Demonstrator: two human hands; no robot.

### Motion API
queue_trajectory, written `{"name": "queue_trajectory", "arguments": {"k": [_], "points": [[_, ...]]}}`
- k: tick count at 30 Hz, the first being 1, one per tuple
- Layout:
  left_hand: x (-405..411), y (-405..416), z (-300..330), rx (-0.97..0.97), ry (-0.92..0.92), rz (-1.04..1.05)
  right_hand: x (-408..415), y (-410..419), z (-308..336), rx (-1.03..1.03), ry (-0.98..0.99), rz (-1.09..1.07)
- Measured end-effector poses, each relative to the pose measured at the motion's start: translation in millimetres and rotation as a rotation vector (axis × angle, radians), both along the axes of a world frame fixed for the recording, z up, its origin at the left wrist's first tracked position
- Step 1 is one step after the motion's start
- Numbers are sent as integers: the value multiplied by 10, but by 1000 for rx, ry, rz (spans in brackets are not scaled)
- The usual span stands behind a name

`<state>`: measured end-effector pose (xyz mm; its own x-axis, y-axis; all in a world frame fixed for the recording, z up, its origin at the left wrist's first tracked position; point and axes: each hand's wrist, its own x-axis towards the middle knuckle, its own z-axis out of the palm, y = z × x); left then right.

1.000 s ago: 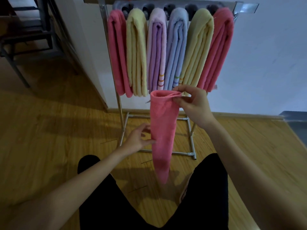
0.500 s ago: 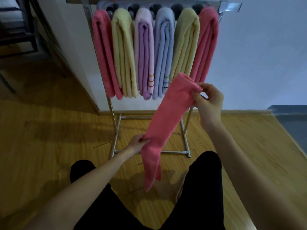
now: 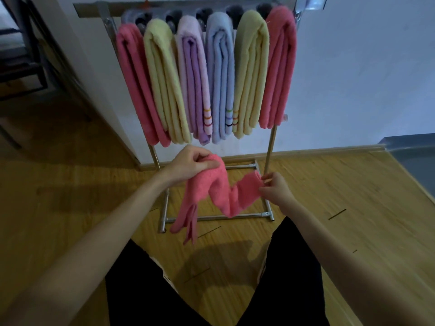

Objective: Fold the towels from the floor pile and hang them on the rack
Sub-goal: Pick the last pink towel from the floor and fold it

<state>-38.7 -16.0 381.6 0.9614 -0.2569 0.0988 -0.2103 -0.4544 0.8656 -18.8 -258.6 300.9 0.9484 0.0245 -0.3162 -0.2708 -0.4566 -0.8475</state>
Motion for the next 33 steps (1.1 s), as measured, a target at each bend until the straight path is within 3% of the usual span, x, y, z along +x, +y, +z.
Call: {"name": "queue_trajectory", "arguments": {"k": [2, 4, 6, 9, 11, 22, 30, 33], "points": [[-31, 12, 219, 24, 36, -122, 43, 27, -7, -278, -35, 183], [-58, 5, 395, 81, 51, -206, 46, 134, 97, -258, -245, 192], [-68, -5, 493, 135, 77, -253, 13, 251, 290, 62, -379, 204], [-58, -13, 557, 150, 86, -288, 6, 357, 590, 566, -201, 401], [-71, -1, 594, 152, 88, -287, 15, 417, 691, 695, -106, 569], [-186, 329, 661, 156, 69, -139, 121, 646, 961, 537, 8, 910], [-284, 875, 479, 49, 140, 54, 330, 713, 1041, 568, 56, 699], [-309, 1057, 531, -62, 170, 35, 411, 760, 1021, 542, 44, 643]]}}
